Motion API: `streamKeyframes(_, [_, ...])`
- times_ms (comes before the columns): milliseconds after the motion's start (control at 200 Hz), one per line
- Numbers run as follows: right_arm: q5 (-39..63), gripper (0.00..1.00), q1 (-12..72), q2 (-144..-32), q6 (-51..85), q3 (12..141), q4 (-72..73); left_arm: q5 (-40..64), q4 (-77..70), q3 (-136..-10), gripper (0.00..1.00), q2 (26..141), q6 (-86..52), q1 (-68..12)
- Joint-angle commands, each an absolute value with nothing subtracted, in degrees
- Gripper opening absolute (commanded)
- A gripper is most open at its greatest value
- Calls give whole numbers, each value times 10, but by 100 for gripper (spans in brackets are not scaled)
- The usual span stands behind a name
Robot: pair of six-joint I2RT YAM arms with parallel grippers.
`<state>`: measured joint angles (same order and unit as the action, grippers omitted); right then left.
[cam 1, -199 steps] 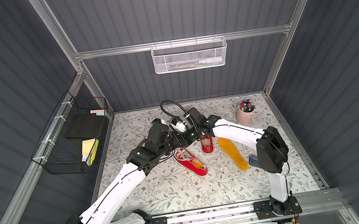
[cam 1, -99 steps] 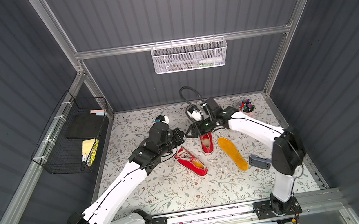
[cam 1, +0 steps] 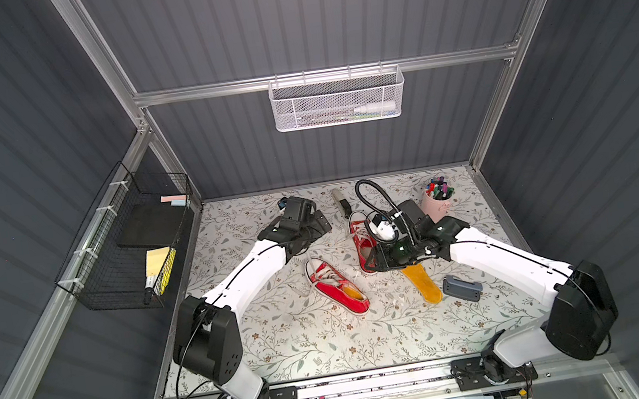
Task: Remove the insole from the shoe
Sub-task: Untie the shoelace on the shoe.
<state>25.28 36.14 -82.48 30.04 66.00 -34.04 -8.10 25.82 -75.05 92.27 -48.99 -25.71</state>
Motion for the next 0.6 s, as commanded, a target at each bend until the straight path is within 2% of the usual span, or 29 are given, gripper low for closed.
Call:
streamKeyframes(0, [250, 47, 386, -824, 409, 670, -339, -157, 374, -775, 100, 871, -493, -249])
streamKeyframes(145, [230, 51, 418, -850, 554, 669, -313, -146, 451, -700, 99, 808, -526, -246])
streamKeyframes(265, [200, 56, 447, -870, 654, 644, -213, -125, 483, -642, 99, 777, -525, -238])
streamKeyframes(420, [187, 58, 467, -928, 738, 659, -157, -71, 455, -607, 98, 780, -472, -106])
streamKeyframes(470, [150, 59, 477, -941, 751, 664, -141, -70, 448, -620, 97, 794, -455, -68])
streamKeyframes(595, [120, 60, 490, -970, 785, 667, -146, -132, 467, -677, 98, 818, -450, -50])
